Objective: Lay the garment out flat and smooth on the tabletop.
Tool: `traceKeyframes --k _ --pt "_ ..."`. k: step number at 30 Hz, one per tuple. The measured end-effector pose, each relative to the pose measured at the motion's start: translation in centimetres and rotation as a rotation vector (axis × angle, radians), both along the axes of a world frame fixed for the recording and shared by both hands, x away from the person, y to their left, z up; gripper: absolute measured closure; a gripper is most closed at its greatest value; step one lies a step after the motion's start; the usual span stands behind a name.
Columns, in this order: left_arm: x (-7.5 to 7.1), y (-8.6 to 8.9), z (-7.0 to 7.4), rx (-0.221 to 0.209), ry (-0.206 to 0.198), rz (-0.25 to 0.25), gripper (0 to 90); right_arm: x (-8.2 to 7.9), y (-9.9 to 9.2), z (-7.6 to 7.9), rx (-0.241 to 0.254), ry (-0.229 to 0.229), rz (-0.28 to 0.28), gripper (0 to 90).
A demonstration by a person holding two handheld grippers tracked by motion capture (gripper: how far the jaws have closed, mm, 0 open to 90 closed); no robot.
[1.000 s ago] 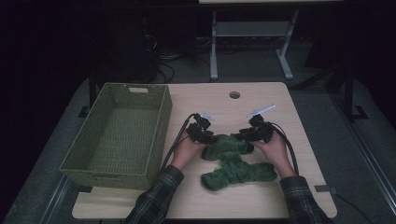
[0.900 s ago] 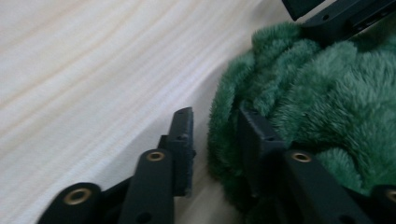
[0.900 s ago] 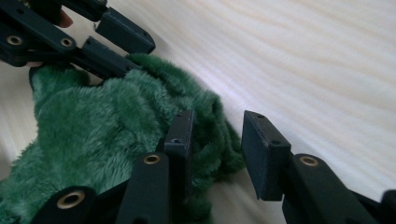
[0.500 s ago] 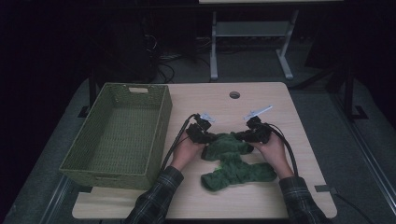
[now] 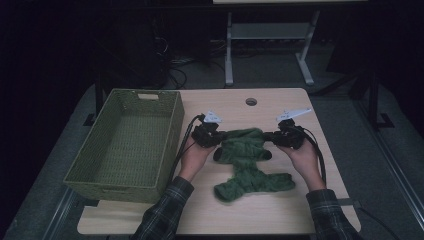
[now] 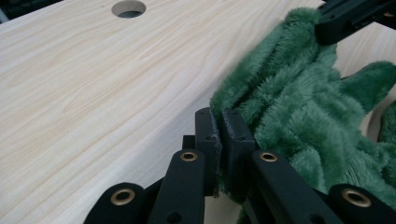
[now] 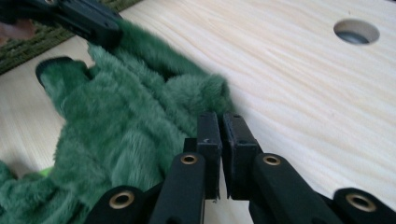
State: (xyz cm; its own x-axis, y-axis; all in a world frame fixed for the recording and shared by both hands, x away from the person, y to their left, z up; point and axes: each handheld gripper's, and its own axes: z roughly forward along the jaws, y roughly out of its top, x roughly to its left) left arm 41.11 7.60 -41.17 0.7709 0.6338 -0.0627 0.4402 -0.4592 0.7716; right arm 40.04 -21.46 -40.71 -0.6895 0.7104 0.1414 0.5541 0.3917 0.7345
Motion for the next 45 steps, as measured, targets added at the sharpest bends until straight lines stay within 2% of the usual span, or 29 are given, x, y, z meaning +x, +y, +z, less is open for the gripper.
traceKeyframes --k 5,8,12,17,19,20,21,23,24,25,26,27,28,30,31,32,33,34,35,36,39,41,42,43,44,45 --pt "0.3 0.2 -0.1 -0.007 -0.012 0.027 86.4 -0.1 -0.6 0.0 -0.002 -0.004 -0.008 88.5" --pt "0.6 0.0 -0.4 0.001 -0.022 0.043 86.3 0.0 -0.4 0.0 -0.025 0.005 -0.028 88.8" --pt "1.7 -0.2 -2.2 0.012 0.010 0.060 85.9 0.8 -0.1 -1.4 -0.054 0.052 -0.059 88.9" --pt "2.8 -0.2 -4.5 0.027 0.071 0.071 83.9 1.8 0.1 -3.2 -0.079 0.102 -0.095 88.9" --pt "2.8 0.0 -4.9 0.034 0.089 0.082 78.6 2.0 0.1 -3.7 -0.086 0.116 -0.093 87.9" --pt "2.8 0.0 -4.9 0.034 0.089 0.082 72.5 2.0 0.1 -3.7 -0.086 0.116 -0.093 87.9" --pt "2.8 0.1 -4.8 0.034 0.088 0.083 72.5 2.0 0.1 -4.0 -0.094 0.126 -0.092 83.8" --pt "2.6 0.3 -4.5 0.034 0.082 0.086 68.8 1.8 0.0 -4.0 -0.107 0.116 -0.095 76.7" --pt "2.4 0.7 -3.8 0.026 0.068 0.086 66.0 1.5 -0.3 -3.7 -0.084 0.101 -0.081 71.6" --pt "2.4 0.7 -3.8 0.026 0.068 0.086 64.9 1.5 -0.3 -3.7 -0.084 0.101 -0.081 71.6" --pt "2.1 0.8 -3.0 0.017 0.035 0.079 64.9 1.1 -0.5 -3.0 -0.056 0.076 -0.072 70.4" --pt "2.1 0.8 -3.0 0.017 0.035 0.079 65.7 1.0 -0.5 -2.7 -0.051 0.064 -0.075 71.0" --pt "2.1 0.6 -2.4 0.007 0.016 0.073 67.7 1.0 -0.5 -2.2 -0.043 0.048 -0.081 72.5" --pt "2.2 0.4 -2.1 0.006 0.009 0.071 70.3 1.1 -0.5 -1.8 -0.032 0.037 -0.081 73.3" --pt "2.7 0.1 -2.0 0.002 0.006 0.074 77.0 1.7 -0.4 -1.3 -0.015 0.009 -0.101 78.8" --pt "3.0 -0.1 -2.0 0.005 0.012 0.076 79.2 2.1 -0.3 -1.2 -0.006 -0.006 -0.106 79.5" --pt "3.4 -0.1 -2.0 -0.003 0.018 0.066 79.5 2.8 -0.2 -1.2 0.004 0.020 -0.103 79.5" --pt "3.6 -0.3 -2.0 -0.017 0.022 0.066 79.5 3.3 -0.1 -1.3 0.028 0.020 -0.102 80.1" --pt "3.6 -0.3 -2.0 -0.017 0.022 0.066 79.5 3.3 -0.1 -1.3 0.028 0.020 -0.102 80.1" --pt "4.0 -0.7 -1.9 -0.022 0.012 0.064 79.5 4.2 0.1 -1.8 0.043 0.044 -0.103 80.9" --pt "4.6 -1.2 -1.8 -0.031 0.010 0.064 81.9 5.2 0.5 -2.4 0.046 0.053 -0.106 83.9" --pt "5.3 -1.9 -1.9 -0.025 0.025 0.055 82.7 5.7 0.8 -2.9 0.042 0.041 -0.121 88.1" --pt "5.5 -2.5 -2.2 -0.025 0.039 0.039 84.1 6.0 0.9 -3.6 0.045 0.061 -0.109 89.7" --pt "5.5 -2.5 -2.2 -0.025 0.039 0.039 85.5 6.0 0.9 -3.6 0.045 0.061 -0.109 89.7" --pt "5.4 -3.0 -2.6 -0.001 0.052 0.015 86.9 5.9 1.2 -4.3 0.055 0.110 -0.060 89.8" --pt "5.4 -3.0 -2.6 -0.001 0.052 0.015 87.7 5.9 1.2 -4.3 0.055 0.110 -0.060 89.8"
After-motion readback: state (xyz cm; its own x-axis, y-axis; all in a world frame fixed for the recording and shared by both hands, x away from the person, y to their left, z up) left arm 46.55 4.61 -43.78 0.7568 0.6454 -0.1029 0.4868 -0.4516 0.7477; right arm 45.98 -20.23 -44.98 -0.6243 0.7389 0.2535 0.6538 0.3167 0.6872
